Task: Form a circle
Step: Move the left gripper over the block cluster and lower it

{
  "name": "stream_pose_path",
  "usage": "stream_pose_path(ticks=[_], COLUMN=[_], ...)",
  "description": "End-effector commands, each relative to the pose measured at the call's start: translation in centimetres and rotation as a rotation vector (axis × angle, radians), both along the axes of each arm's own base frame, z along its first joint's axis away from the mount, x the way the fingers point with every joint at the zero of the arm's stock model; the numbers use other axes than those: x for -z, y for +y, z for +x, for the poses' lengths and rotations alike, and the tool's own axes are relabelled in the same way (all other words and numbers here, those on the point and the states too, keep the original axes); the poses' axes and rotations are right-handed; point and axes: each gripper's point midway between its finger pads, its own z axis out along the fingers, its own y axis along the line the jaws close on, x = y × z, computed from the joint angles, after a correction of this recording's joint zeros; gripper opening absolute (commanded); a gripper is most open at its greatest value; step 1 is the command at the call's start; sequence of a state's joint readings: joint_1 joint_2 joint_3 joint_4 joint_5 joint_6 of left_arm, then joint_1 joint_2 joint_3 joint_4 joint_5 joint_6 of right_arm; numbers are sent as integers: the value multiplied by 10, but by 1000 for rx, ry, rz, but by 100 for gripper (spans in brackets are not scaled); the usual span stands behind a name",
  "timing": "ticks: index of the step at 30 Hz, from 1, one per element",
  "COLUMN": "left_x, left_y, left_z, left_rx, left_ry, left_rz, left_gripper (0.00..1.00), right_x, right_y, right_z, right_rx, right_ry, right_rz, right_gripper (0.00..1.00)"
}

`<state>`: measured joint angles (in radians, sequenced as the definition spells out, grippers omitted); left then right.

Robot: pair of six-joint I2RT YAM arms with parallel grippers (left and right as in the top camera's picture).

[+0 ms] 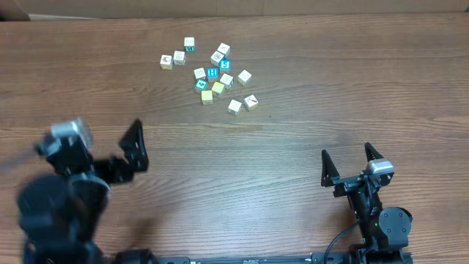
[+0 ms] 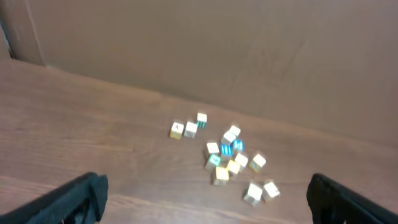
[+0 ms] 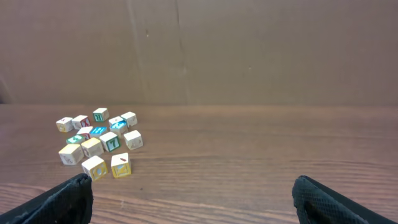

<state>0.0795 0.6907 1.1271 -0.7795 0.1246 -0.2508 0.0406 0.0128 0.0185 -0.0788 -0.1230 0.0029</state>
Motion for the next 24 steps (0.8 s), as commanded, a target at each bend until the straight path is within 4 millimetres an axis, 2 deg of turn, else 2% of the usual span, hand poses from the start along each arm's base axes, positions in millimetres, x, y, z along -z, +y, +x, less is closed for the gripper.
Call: stream_pose_path(ticks=[1,5,9,17,22,23,24], left_x=[-37,-58,-59,-21,11,17,23], left_y=[-5,-3,-1,-10,-7,-8,-8], left_z=[27,65,103,173,198,203,208], left_rx=[61,82,94,166,166,166,158], left_ry=[62,238,376,500,563,574,586], left_rz=[41,55,49,-15,-24,-31,-49], left_gripper=[100,100,100,99,100,96,81], right_x=[2,2,2,2,2,2,2], right_y=[-2,-2,-2,-2,-2,-2,-2], right_z=[0,0,0,0,0,0,0], right_rx=[10,10,10,10,10,10,10], right_ry=[-5,-5,-5,-5,-5,-5,-5], right_rz=[-1,0,0,0,0,0,0], right_gripper=[100,100,100,100,100,100,100])
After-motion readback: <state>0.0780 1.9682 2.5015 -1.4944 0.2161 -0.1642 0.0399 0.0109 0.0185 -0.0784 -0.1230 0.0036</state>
